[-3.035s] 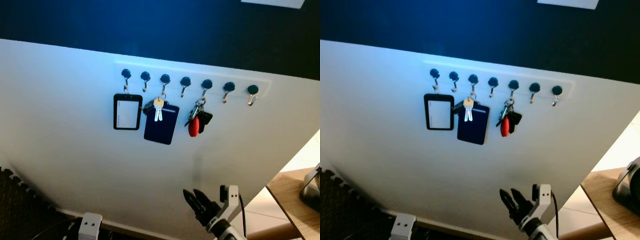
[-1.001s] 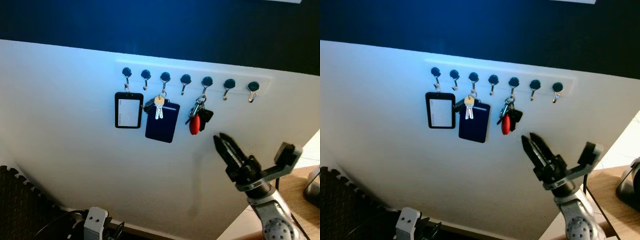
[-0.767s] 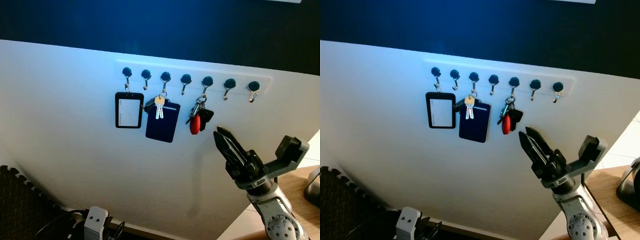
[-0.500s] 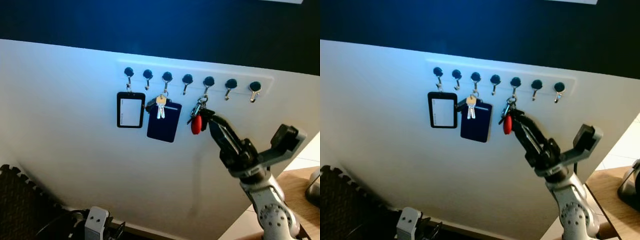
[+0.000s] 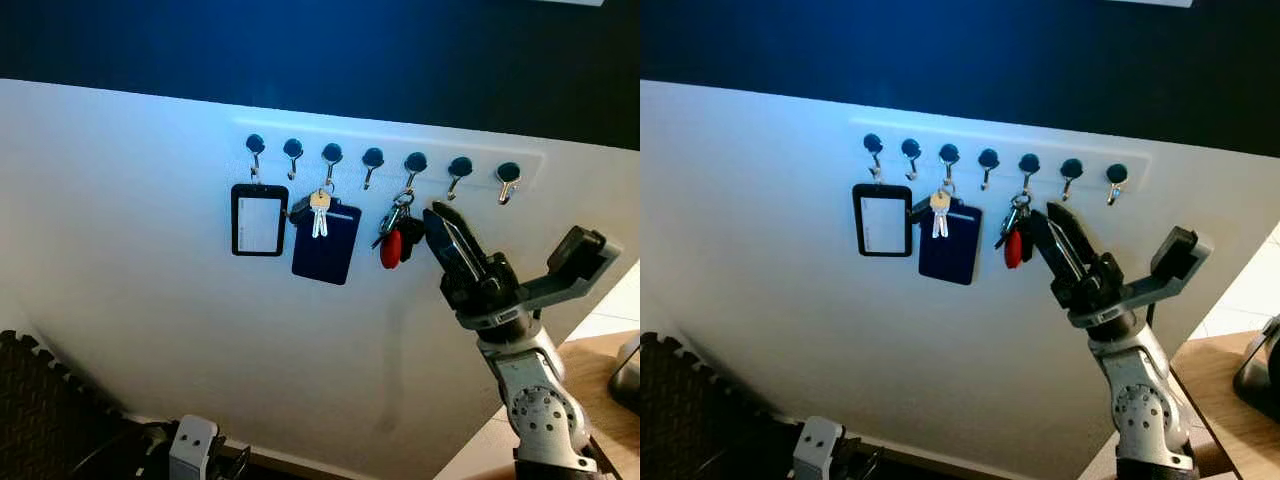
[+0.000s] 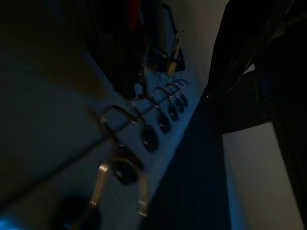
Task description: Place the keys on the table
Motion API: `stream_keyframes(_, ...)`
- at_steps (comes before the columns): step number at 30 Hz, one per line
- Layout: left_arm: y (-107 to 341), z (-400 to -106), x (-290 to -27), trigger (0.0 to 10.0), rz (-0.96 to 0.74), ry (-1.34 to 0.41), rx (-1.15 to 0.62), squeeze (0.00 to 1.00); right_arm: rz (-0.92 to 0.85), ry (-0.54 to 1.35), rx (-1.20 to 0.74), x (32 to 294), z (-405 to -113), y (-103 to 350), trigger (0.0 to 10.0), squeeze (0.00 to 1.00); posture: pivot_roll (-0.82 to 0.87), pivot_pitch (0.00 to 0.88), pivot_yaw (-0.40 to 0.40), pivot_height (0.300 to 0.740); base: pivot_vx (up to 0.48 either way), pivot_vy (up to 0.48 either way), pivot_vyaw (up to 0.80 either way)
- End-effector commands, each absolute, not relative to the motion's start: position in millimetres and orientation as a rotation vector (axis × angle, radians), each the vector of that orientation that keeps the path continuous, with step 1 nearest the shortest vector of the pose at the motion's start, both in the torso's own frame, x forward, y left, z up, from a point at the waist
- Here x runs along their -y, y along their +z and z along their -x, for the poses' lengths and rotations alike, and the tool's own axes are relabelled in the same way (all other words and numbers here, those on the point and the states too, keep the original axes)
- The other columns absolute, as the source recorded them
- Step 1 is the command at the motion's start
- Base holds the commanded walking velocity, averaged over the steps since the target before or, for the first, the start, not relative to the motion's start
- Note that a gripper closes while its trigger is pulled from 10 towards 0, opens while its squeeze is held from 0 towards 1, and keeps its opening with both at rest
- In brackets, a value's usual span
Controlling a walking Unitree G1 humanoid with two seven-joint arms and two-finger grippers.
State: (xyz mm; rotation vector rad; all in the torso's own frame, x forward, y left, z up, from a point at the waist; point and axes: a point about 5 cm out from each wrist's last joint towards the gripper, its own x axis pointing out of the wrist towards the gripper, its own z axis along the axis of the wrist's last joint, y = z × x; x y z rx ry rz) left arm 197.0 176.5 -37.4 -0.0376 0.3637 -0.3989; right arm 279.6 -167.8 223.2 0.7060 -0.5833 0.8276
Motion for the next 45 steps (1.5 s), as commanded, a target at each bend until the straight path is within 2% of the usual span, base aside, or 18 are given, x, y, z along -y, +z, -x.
stream_keyframes(1,-41.6,-192.1,-175.1,10.0,0.038,-0.404,-0.387,0.00,-0.707,0.816,0.587,165.9,-282.5,223.5,10.0,0.00,0.07,0.074,-0.045,0.740,0.000,0.000,0.00)
stream_keyframes(17,-42.7,-189.7,-177.3,10.0,0.033,-0.403,-0.392,0.00,-0.750,0.866,0.572,147.4,-285.1,222.1,10.0,0.00,0.08,0.078,-0.046,0.740,0.000,0.000,0.00)
stream_keyframes(45,-38.7,-191.3,-176.5,10.0,0.028,-0.419,-0.368,0.00,-0.818,0.920,0.639,147.3,-274.4,230.1,10.0,0.00,0.08,0.085,-0.036,0.740,0.000,0.000,0.00)
